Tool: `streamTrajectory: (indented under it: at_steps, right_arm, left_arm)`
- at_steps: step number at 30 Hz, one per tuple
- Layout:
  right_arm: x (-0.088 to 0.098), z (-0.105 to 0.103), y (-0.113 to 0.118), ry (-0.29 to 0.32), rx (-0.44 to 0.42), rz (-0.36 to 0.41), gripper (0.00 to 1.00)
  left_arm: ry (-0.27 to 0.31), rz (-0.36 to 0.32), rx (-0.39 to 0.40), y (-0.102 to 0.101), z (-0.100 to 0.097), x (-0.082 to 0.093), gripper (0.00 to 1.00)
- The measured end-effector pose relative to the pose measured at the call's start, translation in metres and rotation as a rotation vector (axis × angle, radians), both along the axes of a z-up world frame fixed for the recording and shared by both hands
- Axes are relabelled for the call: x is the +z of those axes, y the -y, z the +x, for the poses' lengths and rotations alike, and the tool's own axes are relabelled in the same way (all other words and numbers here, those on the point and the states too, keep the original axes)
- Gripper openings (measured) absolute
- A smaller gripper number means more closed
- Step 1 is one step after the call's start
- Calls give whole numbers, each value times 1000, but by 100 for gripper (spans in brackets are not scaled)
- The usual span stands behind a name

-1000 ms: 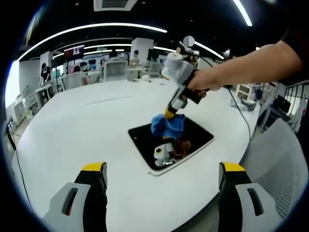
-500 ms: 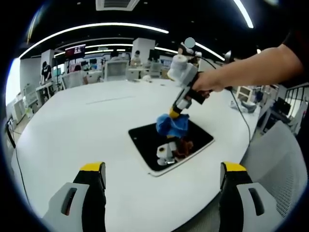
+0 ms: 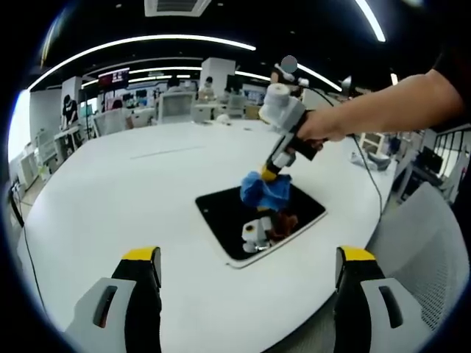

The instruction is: Wipe the mirror surface with the cleaning cloth until all visible marks leave the cleaned area.

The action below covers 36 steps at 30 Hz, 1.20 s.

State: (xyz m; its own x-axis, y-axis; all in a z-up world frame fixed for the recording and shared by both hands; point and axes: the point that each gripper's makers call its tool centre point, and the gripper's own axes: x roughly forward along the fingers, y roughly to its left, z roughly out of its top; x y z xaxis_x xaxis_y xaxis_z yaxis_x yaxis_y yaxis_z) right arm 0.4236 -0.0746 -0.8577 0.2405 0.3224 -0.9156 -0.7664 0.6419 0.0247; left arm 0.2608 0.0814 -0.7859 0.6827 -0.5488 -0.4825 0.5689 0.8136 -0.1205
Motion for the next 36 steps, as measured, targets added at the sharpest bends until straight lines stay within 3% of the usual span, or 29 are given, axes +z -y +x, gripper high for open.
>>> streamTrajectory:
  at_steps: [30,36]
  right_arm:
    - [3,-40,0,25,-27,-3,0]
    - [3,-46,1,29,-40,2,0]
  left_arm:
    - [21,9,2,-1,0,2,99]
    - [18,-21,9,0,1,4,99]
